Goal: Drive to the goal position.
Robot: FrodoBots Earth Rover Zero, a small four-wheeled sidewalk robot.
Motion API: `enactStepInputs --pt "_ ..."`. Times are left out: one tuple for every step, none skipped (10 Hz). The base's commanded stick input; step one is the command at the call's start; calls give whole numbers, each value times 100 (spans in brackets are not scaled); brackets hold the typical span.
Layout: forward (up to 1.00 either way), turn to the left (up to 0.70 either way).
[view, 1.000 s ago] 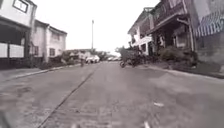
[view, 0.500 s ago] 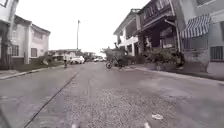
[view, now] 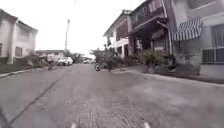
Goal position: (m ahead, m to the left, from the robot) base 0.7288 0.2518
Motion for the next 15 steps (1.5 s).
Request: enactStepInputs --pt "85 0" --pt "85 0" --pt "85 0" --pt "85 0" --pt "85 0" --pt "85 0" --pt "85 0" --pt "85 0" --pt "85 0" --pt "85 0" --pt "85 0" --pt "85 10" --pt "85 34" --pt "85 34" --pt "85 34"
